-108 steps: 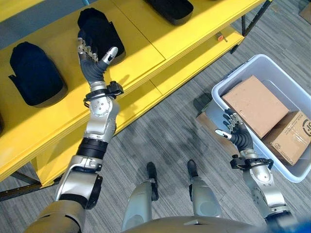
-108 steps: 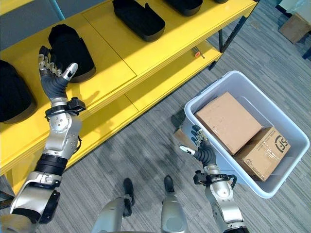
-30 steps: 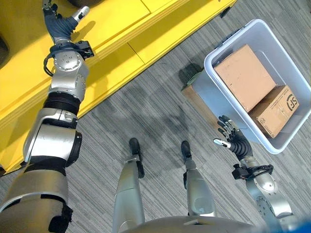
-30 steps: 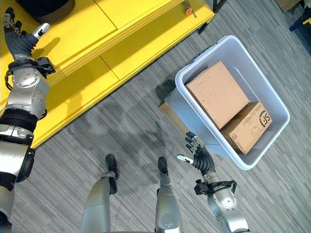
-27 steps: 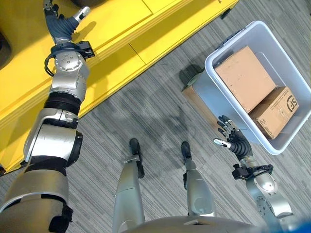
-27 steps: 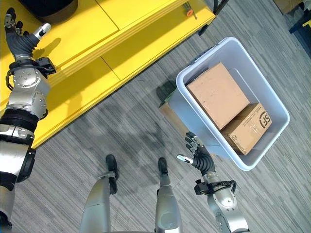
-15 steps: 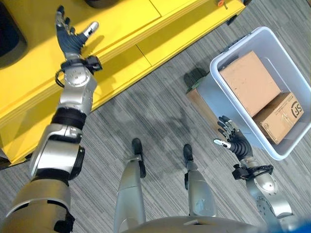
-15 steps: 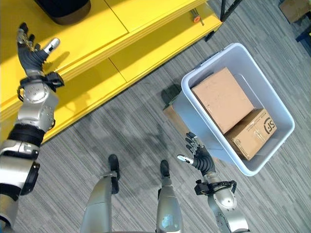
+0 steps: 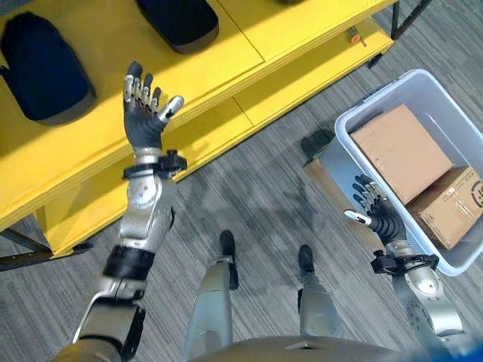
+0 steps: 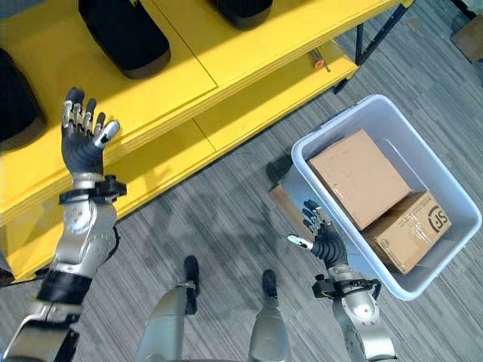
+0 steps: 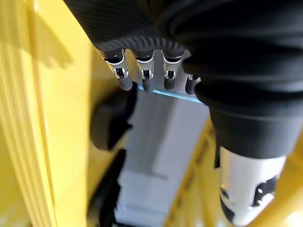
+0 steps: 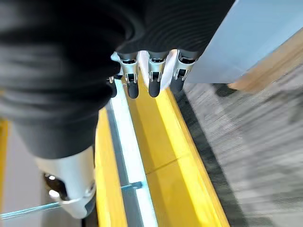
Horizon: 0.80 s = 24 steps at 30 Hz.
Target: Move parts from the plastic box to the shelf.
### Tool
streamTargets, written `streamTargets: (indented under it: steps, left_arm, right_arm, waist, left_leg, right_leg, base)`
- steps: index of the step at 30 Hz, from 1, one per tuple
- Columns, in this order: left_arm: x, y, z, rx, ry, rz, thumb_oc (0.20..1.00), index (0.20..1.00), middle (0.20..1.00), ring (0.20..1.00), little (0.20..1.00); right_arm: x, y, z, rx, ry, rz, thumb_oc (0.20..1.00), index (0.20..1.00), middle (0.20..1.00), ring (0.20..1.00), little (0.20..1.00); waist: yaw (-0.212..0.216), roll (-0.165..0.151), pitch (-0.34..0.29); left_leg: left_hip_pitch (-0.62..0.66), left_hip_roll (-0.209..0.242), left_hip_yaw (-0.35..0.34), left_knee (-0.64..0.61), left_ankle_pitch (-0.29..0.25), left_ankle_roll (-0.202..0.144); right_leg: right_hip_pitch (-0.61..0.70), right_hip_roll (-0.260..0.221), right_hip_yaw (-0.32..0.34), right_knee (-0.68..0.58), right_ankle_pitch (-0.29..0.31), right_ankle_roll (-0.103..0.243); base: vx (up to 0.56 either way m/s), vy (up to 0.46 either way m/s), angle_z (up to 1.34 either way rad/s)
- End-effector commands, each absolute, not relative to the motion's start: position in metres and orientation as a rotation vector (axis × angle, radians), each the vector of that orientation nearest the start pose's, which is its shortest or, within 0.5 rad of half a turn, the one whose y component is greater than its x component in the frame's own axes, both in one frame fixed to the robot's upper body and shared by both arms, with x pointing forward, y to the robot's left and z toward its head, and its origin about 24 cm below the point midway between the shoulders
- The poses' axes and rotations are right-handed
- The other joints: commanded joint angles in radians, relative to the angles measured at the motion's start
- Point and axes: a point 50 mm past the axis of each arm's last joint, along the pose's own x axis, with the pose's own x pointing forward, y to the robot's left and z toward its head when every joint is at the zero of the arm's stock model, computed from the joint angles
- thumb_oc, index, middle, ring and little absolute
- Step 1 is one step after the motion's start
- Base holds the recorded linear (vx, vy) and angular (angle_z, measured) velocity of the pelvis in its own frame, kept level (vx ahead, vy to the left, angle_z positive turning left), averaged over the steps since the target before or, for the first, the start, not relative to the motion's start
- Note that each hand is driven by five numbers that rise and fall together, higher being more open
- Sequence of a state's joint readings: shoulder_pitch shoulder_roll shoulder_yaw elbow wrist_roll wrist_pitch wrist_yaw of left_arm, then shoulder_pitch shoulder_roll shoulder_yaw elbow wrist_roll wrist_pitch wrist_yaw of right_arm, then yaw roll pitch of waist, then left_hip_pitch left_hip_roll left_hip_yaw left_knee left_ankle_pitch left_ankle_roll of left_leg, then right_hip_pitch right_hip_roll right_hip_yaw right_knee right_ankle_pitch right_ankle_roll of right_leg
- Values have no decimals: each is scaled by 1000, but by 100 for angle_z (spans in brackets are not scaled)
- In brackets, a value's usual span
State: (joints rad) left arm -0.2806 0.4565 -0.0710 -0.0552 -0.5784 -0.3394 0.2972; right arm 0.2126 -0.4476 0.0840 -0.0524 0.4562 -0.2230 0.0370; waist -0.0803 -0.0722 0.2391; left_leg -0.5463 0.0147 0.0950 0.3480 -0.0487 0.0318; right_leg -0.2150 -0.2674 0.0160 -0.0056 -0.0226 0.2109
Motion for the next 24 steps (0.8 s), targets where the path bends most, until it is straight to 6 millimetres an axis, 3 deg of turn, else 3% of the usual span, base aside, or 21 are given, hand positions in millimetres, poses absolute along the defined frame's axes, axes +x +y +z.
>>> streamTargets:
  steps: [1, 7, 12, 17, 20, 23, 24]
  left_arm:
    - [280, 223, 187, -212, -706, 86, 1000, 1000, 1000, 1000, 1000]
    - [254, 222, 152, -247, -587, -3, 1000, 1000, 1000, 1000, 1000]
    - [225, 219, 94, -289, -316, -92, 1000, 1000, 1000, 1000, 1000]
    - [210, 215, 69, -331, -193, -125, 1000, 1000, 1000, 1000, 1000]
    - [197, 208, 42, -407, -61, -140, 1000, 1000, 1000, 1000, 1000]
    - [187, 205, 33, -409, -15, -148, 1000, 1000, 1000, 1000, 1000]
    - [180, 204, 23, -424, 31, -134, 1000, 1000, 1000, 1000, 1000]
  right_arm:
    - [208, -229, 56, -20, -104, 67, 1000, 1000, 1000, 1000, 1000]
    - [207, -229, 58, -41, -110, 93, 1000, 1000, 1000, 1000, 1000]
    - [205, -229, 59, -67, -106, 124, 1000, 1000, 1000, 1000, 1000]
    - [204, -225, 56, -66, -94, 154, 1000, 1000, 1000, 1000, 1000]
    - [204, -219, 53, -55, -81, 192, 1000, 1000, 1000, 1000, 1000]
    - [204, -219, 56, -87, -95, 206, 1000, 1000, 1000, 1000, 1000]
    - [204, -218, 56, -82, -93, 208, 1000, 1000, 1000, 1000, 1000]
  waist:
    - [-7, -4, -62]
    - [10, 10, -88]
    - [24, 29, -121]
    - [33, 36, -137]
    - [41, 45, -139]
    - [50, 53, -122]
    - [61, 59, -111]
  left_leg:
    - [-52, 13, -72, 12, 5, -37]
    - [38, 28, -83, -58, 54, -50]
    - [153, 61, -100, -157, 123, -69]
    - [208, 88, -112, -187, 144, -79]
    - [245, 119, -132, -209, 177, -90]
    - [264, 147, -158, -240, 229, -105]
    - [274, 166, -185, -277, 281, -124]
  right_leg:
    - [139, 39, -33, 8, -30, -63]
    - [186, 58, -40, 21, -55, -78]
    - [252, 98, -53, 34, -85, -101]
    - [278, 130, -52, 62, -112, -117]
    - [293, 180, -53, 105, -154, -147]
    - [283, 229, -66, 154, -185, -177]
    - [278, 259, -84, 169, -191, -189]
  base:
    - [-5, -53, 5]
    - [-2, -57, 8]
    - [-31, -105, 11]
    - [-15, -101, 5]
    - [-53, -178, 8]
    - [-98, -194, 22]
    - [-156, -233, 41]
